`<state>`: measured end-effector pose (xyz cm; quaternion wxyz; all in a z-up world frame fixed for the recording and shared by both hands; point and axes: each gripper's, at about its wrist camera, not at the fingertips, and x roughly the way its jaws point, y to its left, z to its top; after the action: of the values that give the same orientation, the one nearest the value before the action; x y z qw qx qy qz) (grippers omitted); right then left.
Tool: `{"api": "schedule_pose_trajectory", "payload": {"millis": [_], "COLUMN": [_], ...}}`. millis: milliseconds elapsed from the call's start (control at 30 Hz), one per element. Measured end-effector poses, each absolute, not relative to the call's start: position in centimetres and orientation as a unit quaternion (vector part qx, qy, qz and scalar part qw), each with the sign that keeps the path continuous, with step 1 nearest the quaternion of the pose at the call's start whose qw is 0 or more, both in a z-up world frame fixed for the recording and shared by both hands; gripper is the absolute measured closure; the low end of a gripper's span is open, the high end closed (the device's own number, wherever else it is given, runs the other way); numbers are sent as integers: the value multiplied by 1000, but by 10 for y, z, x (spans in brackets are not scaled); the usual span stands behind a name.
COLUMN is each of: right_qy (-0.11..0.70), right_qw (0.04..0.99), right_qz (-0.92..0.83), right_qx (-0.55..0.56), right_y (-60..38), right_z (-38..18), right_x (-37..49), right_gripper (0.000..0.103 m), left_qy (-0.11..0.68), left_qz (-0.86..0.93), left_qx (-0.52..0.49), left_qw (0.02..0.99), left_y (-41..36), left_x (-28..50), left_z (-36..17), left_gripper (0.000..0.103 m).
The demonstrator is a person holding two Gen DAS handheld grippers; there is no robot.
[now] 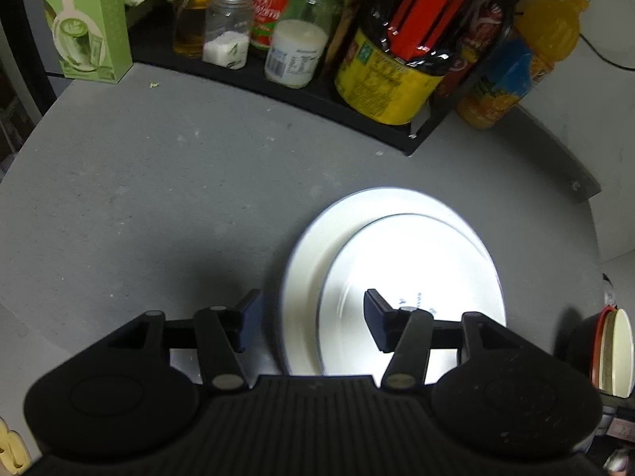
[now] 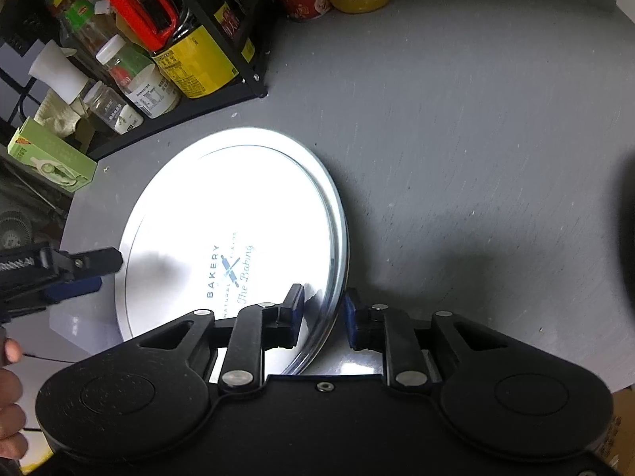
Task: Organize plates and bowls
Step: 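Lower the 'BAKERY' plate onto the 'Sweet' plate and open both grippers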
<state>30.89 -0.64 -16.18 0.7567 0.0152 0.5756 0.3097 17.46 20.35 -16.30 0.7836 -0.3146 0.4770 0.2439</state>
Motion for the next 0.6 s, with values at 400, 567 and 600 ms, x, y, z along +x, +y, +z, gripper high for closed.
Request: {"api": "schedule_pose_trajectory", "payload": {"millis": [400,567,600], "right_qy": [574,572,573], "right_qw": [758,757,757], "right_qz": [310,316,315], "right_qx": [0,4,6], "right_y": [-2,-5,-5], "right_z": [-161,-162,-162], "right_x": [305,306,306], "right_gripper": [77,77,77], "left_qy": [495,481,477], "left_qz": [235,226,227], "left_qx": [-368,-388,-392], "left_qw": [752,753,753], "left_y": [210,212,214], "left_x": [167,163,162], "left_z": [-200,-202,-202], "left_gripper": [58,70,71]}}
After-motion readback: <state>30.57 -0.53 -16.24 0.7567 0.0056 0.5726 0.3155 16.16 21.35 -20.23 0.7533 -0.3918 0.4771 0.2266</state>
